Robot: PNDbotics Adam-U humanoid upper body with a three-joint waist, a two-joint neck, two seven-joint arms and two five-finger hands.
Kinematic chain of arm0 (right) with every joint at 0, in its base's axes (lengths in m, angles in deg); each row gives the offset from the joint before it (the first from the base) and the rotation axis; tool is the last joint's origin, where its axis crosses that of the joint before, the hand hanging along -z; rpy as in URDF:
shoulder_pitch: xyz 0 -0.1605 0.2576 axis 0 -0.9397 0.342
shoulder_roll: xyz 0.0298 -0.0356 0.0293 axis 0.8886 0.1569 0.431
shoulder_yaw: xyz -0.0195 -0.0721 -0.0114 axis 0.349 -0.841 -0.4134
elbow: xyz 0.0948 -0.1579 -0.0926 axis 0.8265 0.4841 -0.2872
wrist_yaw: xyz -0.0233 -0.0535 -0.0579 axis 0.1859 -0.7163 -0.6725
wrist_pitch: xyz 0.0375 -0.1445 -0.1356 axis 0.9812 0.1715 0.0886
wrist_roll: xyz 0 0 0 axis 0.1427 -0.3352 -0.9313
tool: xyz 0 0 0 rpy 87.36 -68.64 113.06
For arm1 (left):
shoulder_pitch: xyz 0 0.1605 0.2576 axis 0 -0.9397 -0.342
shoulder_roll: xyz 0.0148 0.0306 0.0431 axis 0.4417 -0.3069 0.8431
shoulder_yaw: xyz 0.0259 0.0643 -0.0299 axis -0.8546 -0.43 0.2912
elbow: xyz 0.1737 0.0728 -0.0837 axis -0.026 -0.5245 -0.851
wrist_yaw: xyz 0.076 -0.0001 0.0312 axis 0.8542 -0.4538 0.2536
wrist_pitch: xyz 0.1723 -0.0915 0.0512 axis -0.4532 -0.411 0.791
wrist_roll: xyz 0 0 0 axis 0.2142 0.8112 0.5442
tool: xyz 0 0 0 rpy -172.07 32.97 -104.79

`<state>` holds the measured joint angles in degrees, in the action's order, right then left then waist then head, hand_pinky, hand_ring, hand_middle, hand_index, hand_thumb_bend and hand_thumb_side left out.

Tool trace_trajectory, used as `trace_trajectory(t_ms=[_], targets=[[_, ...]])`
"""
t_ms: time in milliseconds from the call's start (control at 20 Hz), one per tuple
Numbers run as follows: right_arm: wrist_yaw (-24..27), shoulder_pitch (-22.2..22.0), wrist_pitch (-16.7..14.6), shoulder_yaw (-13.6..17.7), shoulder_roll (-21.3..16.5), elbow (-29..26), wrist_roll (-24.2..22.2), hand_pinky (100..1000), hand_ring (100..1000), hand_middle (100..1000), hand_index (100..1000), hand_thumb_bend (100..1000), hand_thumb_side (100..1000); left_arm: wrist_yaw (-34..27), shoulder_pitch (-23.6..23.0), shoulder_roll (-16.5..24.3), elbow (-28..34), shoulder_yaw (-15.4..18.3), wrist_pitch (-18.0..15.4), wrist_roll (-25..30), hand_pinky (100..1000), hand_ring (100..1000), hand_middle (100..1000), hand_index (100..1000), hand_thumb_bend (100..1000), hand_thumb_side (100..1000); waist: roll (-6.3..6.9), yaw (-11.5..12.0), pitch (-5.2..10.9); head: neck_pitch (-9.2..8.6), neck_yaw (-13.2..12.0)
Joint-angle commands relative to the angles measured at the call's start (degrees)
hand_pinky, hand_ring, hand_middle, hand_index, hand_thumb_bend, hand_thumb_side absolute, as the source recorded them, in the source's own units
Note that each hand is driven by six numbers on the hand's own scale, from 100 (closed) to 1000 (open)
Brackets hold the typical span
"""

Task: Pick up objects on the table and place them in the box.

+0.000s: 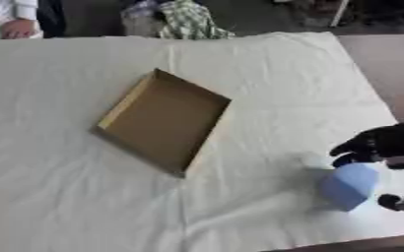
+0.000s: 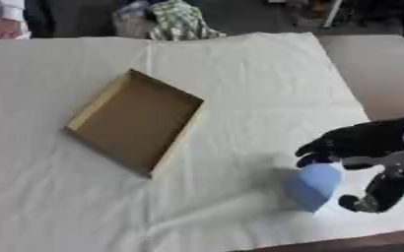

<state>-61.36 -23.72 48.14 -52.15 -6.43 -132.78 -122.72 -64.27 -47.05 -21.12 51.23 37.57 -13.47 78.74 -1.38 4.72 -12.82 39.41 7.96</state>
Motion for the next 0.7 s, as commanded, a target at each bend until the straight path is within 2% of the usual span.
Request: trace_trajectory(t_ms=[50, 700], targets=[[-0.02, 0.74, 0.73, 0.99, -2.34, -0.84, 0.44, 1000, 1000, 1000, 1000, 217, 262, -0.09, 0.84, 0.89, 0.82, 0.11, -0.05, 0.29, 624, 878, 609, 636, 314, 644, 0.05, -0.03, 0.57, -0.73, 0.17], [-0.29, 1.63, 2.18, 0.2, -2.47, -0.84, -0.35, 1000, 1000, 1000, 1000, 205, 268, 0.0, 0.93, 0.79, 0.82, 0.1, 0.1, 0.66, 624, 880, 610, 635, 312, 648, 0.06, 0.15, 0.18, -1.09, 0.37]])
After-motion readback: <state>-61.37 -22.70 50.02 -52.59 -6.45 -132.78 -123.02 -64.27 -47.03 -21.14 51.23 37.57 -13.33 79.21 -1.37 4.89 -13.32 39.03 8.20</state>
